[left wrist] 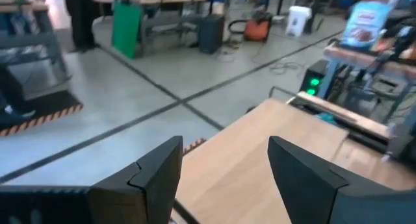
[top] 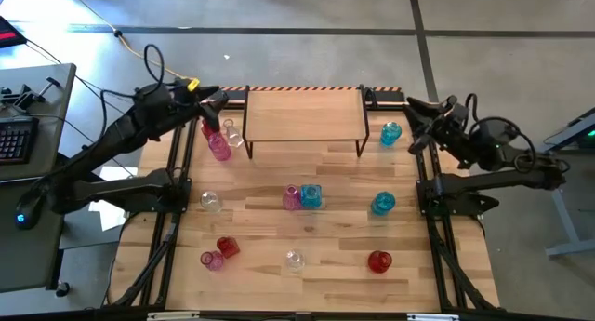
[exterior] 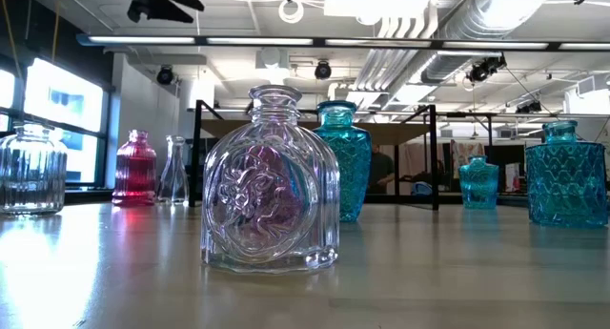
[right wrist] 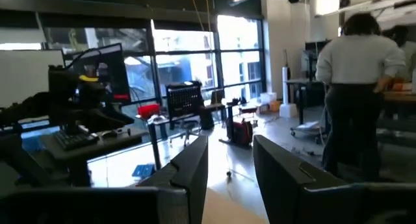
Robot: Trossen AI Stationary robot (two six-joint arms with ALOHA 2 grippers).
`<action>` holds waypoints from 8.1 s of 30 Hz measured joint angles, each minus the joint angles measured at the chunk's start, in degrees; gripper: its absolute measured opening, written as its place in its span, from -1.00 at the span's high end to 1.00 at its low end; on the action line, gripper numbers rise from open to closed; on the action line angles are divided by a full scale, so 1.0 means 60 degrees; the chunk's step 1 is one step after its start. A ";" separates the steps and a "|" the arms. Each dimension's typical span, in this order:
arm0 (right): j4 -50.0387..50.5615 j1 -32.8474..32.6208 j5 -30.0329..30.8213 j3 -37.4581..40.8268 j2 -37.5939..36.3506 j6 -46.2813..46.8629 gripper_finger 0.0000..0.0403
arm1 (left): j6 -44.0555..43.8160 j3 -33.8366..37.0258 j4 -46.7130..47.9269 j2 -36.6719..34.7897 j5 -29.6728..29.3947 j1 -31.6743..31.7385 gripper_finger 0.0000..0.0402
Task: Sort vases onto shelf
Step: Put the top transparent vase on the shelf
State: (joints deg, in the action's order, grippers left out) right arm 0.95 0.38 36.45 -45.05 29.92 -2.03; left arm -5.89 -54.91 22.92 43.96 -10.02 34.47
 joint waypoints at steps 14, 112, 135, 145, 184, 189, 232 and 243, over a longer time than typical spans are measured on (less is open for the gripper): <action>0.0747 0.0000 0.0630 -0.0796 0.0860 0.1627 0.46 | -0.0502 -0.0544 0.1013 0.1715 0.0000 0.1913 -0.09; 0.1817 -0.0002 0.0393 -0.0796 0.1462 0.2835 0.46 | -0.1605 -0.0573 0.4441 0.5313 0.1307 0.2583 0.01; 0.2041 -0.0003 0.0393 -0.0794 0.1466 0.2842 0.46 | -0.1672 -0.0577 0.4393 0.5304 0.1311 0.2562 0.01; 0.2082 0.0000 0.0393 -0.0792 0.1463 0.2839 0.46 | -0.1759 -0.0591 0.4442 0.4894 0.1475 0.2583 0.01; 0.2121 -0.0001 0.0393 -0.0792 0.1463 0.2839 0.46 | -0.1752 -0.0595 0.4054 0.5468 0.0917 0.2744 0.01; 0.2121 0.0000 0.0393 -0.0792 0.1466 0.2839 0.46 | -0.1749 -0.0599 0.4122 0.5725 0.0918 0.2744 0.06; 0.2183 0.0000 0.0393 -0.0792 0.1462 0.2839 0.46 | -0.1468 -0.0566 0.4381 0.5352 0.1755 0.2729 0.93; 0.2183 -0.0002 0.0393 -0.0792 0.1466 0.2837 0.46 | -0.1565 -0.0573 0.4509 0.4662 0.2329 0.2749 0.93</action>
State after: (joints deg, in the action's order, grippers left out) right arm 14.04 0.37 38.81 -49.80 38.72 15.00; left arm -15.28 -58.35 49.97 71.94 3.95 50.97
